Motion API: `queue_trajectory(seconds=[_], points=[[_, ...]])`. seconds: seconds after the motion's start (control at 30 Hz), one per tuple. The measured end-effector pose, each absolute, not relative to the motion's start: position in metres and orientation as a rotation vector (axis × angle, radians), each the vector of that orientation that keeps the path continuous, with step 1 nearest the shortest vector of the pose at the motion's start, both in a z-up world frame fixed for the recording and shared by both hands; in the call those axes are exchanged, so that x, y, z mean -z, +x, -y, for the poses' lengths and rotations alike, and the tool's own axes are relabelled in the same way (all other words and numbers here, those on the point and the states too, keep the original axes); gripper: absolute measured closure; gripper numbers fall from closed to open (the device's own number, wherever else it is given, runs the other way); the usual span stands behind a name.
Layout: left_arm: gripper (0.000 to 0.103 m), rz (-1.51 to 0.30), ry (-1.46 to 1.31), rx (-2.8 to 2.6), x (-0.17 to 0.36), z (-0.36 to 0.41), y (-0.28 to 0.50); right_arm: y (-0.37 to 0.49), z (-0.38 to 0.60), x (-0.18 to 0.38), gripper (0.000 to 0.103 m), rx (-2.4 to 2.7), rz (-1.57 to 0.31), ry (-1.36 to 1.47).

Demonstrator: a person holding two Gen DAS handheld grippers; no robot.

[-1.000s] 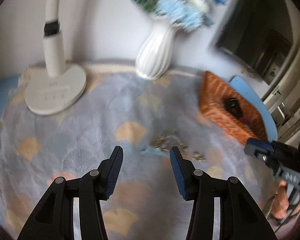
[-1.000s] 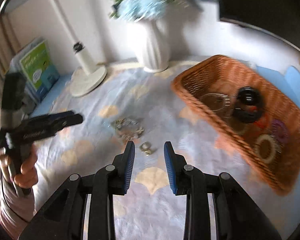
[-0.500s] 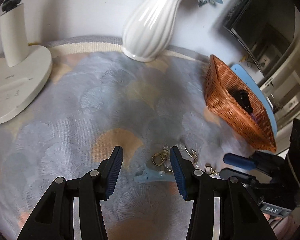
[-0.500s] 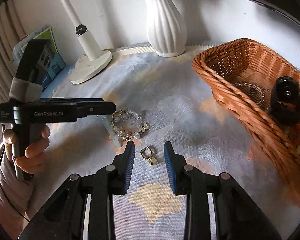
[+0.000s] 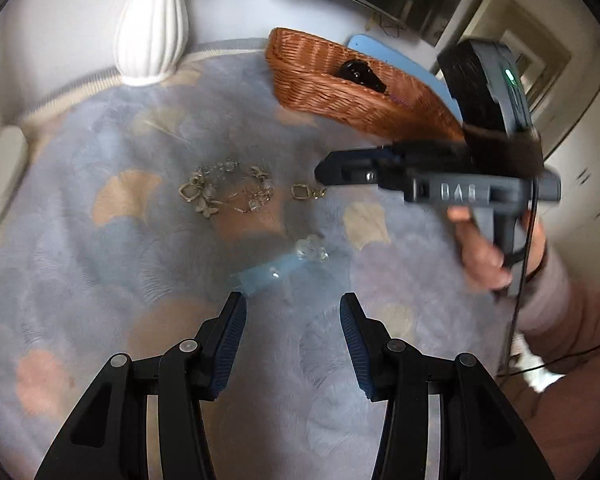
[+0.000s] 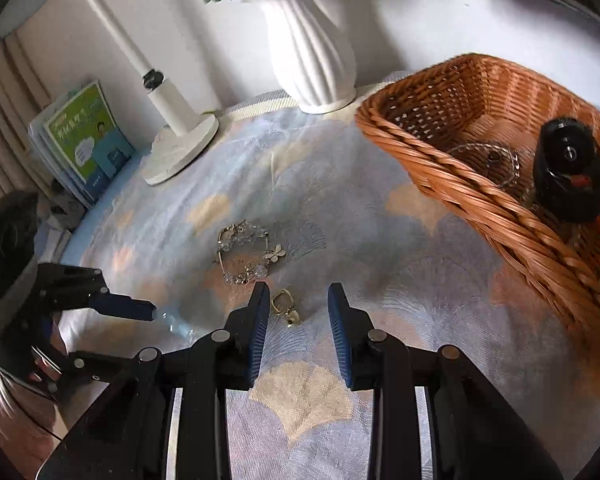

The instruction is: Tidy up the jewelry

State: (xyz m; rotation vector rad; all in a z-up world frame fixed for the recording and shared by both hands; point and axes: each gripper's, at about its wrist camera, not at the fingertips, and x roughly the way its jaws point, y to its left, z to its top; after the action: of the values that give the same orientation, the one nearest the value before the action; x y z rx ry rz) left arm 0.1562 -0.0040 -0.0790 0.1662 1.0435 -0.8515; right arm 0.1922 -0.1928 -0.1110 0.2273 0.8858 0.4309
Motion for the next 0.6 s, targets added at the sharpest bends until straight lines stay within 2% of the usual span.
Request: queue_trajectory(seconds=[0.2, 0.6], points=[[0.053, -0.961, 0.303, 0.731, 0.077, 0.019, 0.159, 0.193, 0.202, 0.112, 0.070, -0.428, -0.882, 0.273], [0.053, -0.949, 0.469, 0.894, 0.091, 0.047, 0.138, 0.193, 0.203, 0.113, 0.070, -0.447, -0.886, 0.293]])
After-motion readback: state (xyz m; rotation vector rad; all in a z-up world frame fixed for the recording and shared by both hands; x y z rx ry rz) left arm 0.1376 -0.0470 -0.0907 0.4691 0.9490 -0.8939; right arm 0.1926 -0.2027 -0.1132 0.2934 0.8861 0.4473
